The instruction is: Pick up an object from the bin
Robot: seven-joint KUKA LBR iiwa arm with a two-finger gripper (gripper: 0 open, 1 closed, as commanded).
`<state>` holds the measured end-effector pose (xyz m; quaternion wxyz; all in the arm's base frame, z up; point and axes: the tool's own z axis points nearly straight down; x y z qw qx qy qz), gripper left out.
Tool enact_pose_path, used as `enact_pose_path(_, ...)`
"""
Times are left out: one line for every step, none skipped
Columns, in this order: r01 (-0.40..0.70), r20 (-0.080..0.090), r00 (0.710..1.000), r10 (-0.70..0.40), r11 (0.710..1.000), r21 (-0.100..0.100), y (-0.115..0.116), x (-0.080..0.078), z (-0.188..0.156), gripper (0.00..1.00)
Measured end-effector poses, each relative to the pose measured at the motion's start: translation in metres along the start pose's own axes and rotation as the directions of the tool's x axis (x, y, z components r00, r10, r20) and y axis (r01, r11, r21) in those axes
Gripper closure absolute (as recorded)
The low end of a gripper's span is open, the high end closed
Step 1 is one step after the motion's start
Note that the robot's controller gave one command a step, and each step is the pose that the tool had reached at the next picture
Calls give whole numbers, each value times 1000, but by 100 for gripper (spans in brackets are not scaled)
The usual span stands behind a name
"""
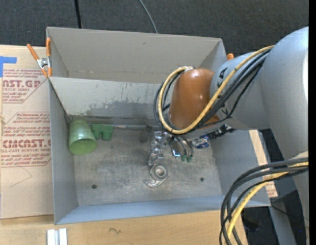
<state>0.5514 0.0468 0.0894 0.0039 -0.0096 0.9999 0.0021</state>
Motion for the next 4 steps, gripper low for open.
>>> enact_pose_path(3,-6,1000,-3,1000,3,-1,2,0,0)
enact_pose_path(178,10,984,-178,984,4,-12,64,16,0)
enact_pose_path(178,-5,984,-178,984,3,-12,67,15,100)
enact_pose_path(345,0,938,-345,938,4,-20,67,-148,100)
